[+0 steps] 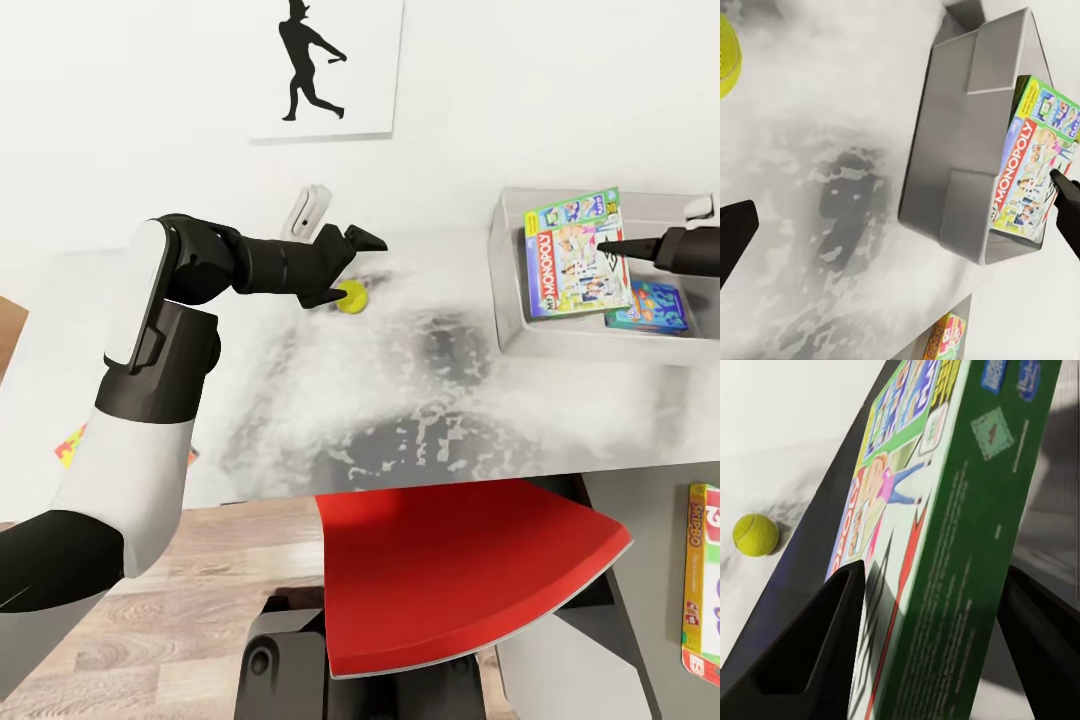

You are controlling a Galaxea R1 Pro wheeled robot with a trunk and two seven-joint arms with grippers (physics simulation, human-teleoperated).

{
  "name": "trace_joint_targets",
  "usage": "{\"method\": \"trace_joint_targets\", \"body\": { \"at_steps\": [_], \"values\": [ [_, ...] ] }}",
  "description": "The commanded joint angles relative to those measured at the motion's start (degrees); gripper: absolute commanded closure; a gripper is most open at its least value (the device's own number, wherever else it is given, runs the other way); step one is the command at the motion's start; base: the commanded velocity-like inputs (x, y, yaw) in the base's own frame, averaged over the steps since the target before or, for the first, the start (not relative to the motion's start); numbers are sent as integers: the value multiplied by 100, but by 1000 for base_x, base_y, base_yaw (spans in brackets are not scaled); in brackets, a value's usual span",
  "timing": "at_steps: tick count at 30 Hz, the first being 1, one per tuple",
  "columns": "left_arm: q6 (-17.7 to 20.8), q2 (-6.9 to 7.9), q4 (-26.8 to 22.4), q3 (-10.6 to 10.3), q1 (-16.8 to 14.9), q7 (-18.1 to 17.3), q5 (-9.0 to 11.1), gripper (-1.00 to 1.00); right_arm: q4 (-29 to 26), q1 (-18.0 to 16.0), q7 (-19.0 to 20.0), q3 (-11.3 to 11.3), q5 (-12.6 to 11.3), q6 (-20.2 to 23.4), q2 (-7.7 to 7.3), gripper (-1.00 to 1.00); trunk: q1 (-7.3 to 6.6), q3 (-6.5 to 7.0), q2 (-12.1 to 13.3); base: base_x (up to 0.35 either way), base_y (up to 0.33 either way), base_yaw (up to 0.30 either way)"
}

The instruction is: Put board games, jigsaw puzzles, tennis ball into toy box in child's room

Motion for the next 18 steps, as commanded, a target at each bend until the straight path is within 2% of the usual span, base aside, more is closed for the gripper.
{"method": "trace_joint_targets", "body": {
  "at_steps": [1,18],
  "values": [
    [13,-2,-1,3,-5,57,45,-100,-5,-9,30,-26,56,47,8,100,3,-8,-9,0,0,0],
    [22,-4,-4,-4,-5,91,45,-100,-35,-21,-51,-26,51,16,60,100,3,-9,-9,0,0,0]
  ]
}}
